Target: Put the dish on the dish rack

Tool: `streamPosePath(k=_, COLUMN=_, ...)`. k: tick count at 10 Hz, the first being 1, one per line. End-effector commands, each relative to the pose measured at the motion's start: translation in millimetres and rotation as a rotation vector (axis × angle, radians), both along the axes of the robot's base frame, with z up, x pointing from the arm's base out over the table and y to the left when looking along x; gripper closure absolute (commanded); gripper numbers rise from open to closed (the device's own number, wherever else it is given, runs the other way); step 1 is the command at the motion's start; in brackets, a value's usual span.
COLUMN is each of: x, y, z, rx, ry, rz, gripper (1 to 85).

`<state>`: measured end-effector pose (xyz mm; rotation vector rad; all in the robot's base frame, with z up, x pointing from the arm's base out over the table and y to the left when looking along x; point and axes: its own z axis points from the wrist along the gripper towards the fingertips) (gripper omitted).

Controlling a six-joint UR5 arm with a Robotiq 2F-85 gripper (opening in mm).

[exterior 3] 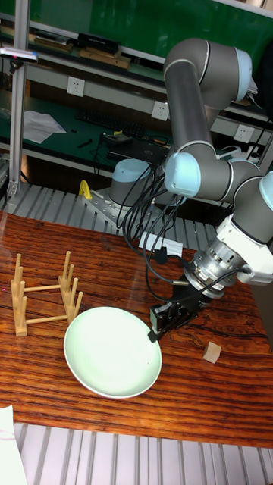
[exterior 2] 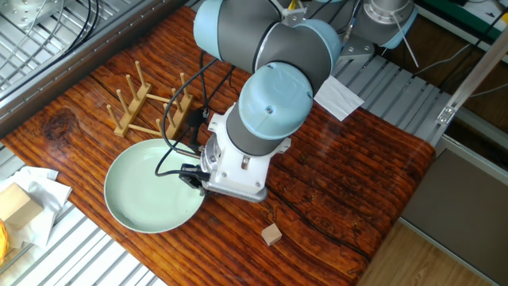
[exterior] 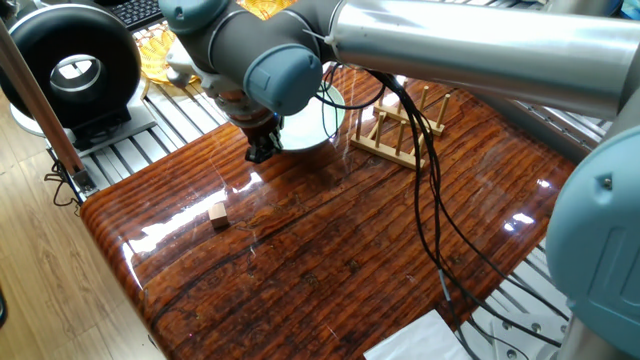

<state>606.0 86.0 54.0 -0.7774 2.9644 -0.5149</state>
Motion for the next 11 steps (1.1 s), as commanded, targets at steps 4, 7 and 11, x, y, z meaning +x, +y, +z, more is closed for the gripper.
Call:
streamPosePath(k=4, x=10.4, y=4.4, z=-6.0, rx=0.02, ry=-0.016, rz=0.019, gripper=84.7)
streamPosePath(k=7, x=17.3, y=4.4, z=-9.8, rx=0.018, ry=-0.026, rz=0.032, gripper=84.7)
streamPosePath(k=11, x=19.8, y=3.9, z=-10.9, rx=0.016, ry=-0.03, rz=0.041, gripper=84.7)
